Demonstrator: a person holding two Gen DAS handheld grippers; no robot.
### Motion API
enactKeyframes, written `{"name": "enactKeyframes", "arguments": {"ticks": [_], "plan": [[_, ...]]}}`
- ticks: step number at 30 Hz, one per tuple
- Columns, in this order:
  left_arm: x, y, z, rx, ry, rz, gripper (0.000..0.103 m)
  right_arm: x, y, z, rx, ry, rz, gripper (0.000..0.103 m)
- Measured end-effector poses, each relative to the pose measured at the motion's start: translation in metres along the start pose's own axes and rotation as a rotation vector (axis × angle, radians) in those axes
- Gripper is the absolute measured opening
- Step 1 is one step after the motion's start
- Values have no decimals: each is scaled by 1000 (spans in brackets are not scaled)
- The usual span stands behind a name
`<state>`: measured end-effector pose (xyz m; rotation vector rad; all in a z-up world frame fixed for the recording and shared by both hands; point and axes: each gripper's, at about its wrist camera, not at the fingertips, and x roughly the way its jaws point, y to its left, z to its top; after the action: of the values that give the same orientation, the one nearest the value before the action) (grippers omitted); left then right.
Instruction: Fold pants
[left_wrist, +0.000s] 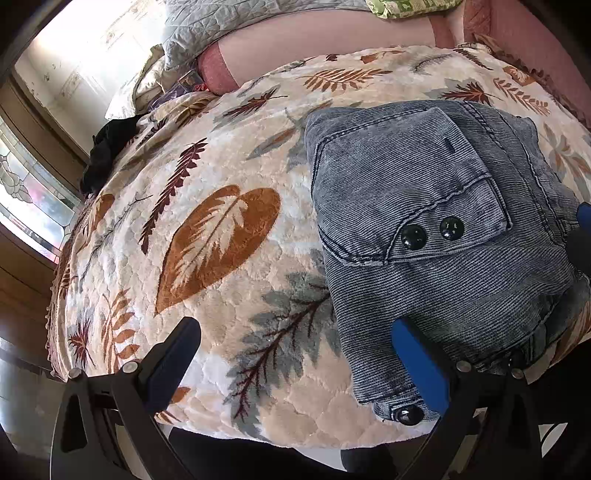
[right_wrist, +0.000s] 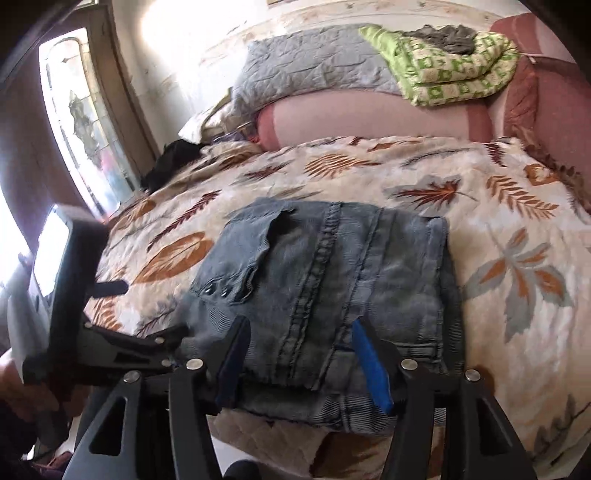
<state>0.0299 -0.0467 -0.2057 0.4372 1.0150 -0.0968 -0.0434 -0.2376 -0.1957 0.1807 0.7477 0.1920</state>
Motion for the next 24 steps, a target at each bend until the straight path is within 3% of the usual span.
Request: {"name": "enactKeyframes", "arguments": {"ticks": [5, 8, 11, 16, 24], "plan": [[5, 3, -2, -24, -15, -27, 103, 23, -5, -7, -6, 102, -65, 65], [6, 7, -2, -53, -15, -56, 103, 24, 5, -8, -73, 97, -104, 66], [-4, 13, 5, -54, -55, -53, 103, 21, 1, -4, -50, 106, -87, 66], [-21, 28, 38, -70, -131, -50, 103, 3, -10, 24, 12, 17, -38, 66], [22, 13, 101, -65, -52, -13, 103, 29, -36, 71, 163, -23, 0, 66]]}}
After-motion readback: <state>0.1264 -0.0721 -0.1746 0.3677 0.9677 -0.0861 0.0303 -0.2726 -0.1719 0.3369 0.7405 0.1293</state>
